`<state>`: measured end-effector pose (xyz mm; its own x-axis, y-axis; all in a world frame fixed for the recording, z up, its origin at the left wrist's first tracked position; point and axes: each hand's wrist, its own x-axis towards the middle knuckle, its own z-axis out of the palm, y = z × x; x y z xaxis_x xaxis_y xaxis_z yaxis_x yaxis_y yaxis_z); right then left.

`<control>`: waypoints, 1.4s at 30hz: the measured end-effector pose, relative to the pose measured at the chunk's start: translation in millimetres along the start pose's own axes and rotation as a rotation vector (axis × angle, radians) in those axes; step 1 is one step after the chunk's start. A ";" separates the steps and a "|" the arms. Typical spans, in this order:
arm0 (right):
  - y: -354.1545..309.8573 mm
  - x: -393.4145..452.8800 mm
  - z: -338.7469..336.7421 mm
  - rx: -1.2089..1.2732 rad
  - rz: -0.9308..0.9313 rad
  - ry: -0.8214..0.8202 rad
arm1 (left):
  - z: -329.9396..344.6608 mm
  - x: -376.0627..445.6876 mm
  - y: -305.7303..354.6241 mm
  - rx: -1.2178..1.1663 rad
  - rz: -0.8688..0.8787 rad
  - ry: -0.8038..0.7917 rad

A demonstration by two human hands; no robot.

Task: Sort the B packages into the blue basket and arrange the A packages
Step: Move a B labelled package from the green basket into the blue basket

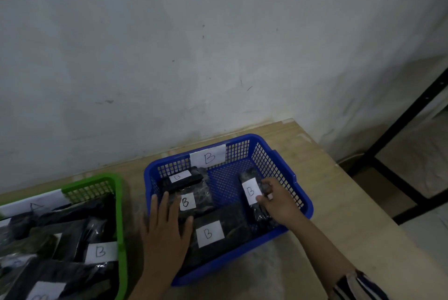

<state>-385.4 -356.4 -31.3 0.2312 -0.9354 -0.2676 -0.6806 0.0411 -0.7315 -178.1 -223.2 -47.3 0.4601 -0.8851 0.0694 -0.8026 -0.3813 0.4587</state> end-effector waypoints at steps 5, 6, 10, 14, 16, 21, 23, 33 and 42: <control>3.2 7.5 12.8 -0.196 0.020 -0.147 | 0.8 1.3 -0.9 0.018 -0.008 0.003; 2.1 7.7 14.3 -0.258 0.027 -0.130 | 0.4 1.4 -0.5 0.014 -0.008 0.004; 4.0 6.8 18.1 -0.676 0.022 -0.068 | 0.1 1.1 -0.3 0.003 -0.013 0.007; 9.3 2.2 19.1 -0.661 -0.086 -0.089 | -1.8 0.6 1.6 0.009 0.003 0.002; 9.2 -0.9 20.7 -0.713 -0.133 -0.133 | -1.8 -0.4 1.9 0.022 0.009 -0.007; -0.2 -12.7 22.8 -0.610 -0.179 -0.017 | -4.1 -1.3 -0.3 -0.048 -0.025 -0.060; -9.7 -20.5 28.1 -0.496 -0.241 0.062 | -9.7 -4.3 0.1 -0.080 -0.018 -0.075; -106.8 -62.8 120.6 -0.185 -0.489 -0.093 | -78.0 -32.2 -43.0 -0.289 -0.004 0.182; -144.8 -88.4 191.6 -0.147 -0.616 -0.219 | -138.0 -52.8 -138.0 -0.133 -0.195 0.283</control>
<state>-174.1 -212.4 -21.9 0.7329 -0.6792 0.0393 -0.4630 -0.5403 -0.7026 -39.2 -87.0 8.0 0.7013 -0.6835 0.2028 -0.6416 -0.4811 0.5974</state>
